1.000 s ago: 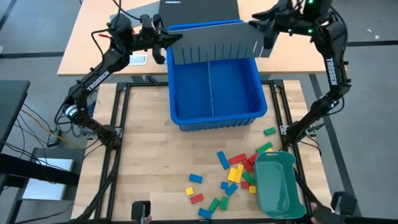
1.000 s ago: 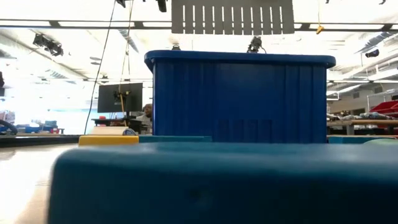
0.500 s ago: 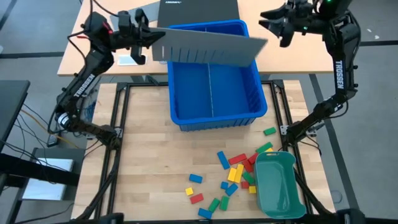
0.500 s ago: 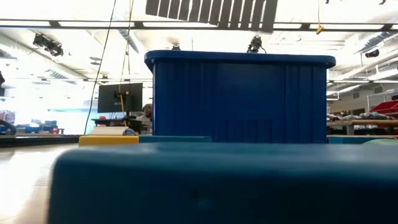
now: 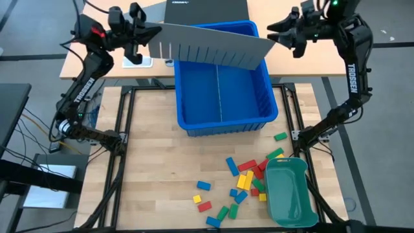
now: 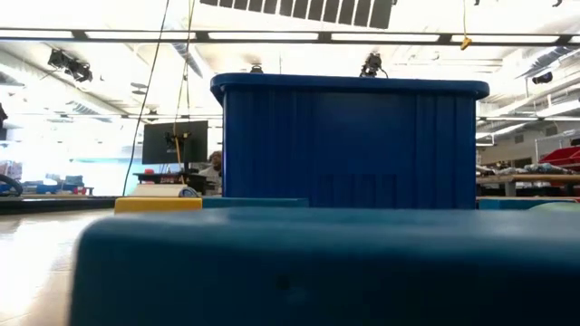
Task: Sort Items/Unsort Items
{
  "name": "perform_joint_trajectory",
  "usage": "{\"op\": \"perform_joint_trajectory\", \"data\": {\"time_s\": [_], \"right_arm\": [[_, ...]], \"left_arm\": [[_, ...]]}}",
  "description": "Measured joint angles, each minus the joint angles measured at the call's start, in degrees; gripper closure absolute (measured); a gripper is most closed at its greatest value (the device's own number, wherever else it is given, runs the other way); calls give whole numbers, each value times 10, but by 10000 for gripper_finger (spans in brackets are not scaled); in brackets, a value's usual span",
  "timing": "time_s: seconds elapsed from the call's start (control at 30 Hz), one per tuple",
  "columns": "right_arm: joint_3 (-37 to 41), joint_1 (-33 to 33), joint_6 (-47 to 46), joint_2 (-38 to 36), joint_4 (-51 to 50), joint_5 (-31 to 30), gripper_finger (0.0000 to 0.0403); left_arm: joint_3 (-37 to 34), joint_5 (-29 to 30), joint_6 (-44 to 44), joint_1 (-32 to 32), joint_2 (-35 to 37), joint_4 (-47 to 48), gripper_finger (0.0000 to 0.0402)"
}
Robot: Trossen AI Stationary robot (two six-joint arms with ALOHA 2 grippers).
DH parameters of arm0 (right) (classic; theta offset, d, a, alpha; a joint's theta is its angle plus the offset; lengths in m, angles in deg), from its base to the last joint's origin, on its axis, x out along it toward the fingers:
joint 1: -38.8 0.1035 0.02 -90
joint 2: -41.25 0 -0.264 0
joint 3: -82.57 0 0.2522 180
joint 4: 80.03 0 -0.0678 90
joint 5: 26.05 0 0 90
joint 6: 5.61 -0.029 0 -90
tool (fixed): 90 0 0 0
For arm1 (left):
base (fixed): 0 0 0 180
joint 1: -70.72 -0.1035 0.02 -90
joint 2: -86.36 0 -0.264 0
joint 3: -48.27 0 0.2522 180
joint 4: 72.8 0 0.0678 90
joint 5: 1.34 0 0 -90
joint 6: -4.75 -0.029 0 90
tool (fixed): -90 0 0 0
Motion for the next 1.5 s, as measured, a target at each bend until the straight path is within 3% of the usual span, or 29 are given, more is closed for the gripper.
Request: {"op": "perform_joint_trajectory", "data": {"time_s": [0.2, 0.47, 0.7, 0.97, 1.23, 1.5], "right_arm": [[16, 0, 11, 0, 12, 62, 193], [24, 13, 19, -1, 6, 73, 193], [24, 41, 43, 6, 12, -7, 232], [24, 34, 113, 20, 14, -105, 389], [31, -22, 152, 23, 3, -100, 396], [130, -49, 195, 24, 12, -124, 399]], "left_arm": [[0, -3, 43, -7, 2, -47, 400], [0, 21, 43, -8, 2, -57, 400], [0, 30, 40, -7, 2, -57, 400], [-27, 30, 36, -11, 2, -32, 400], [-133, 46, -58, -2, 2, -14, 400], [-235, 92, -152, 5, 0, -35, 401]]}}
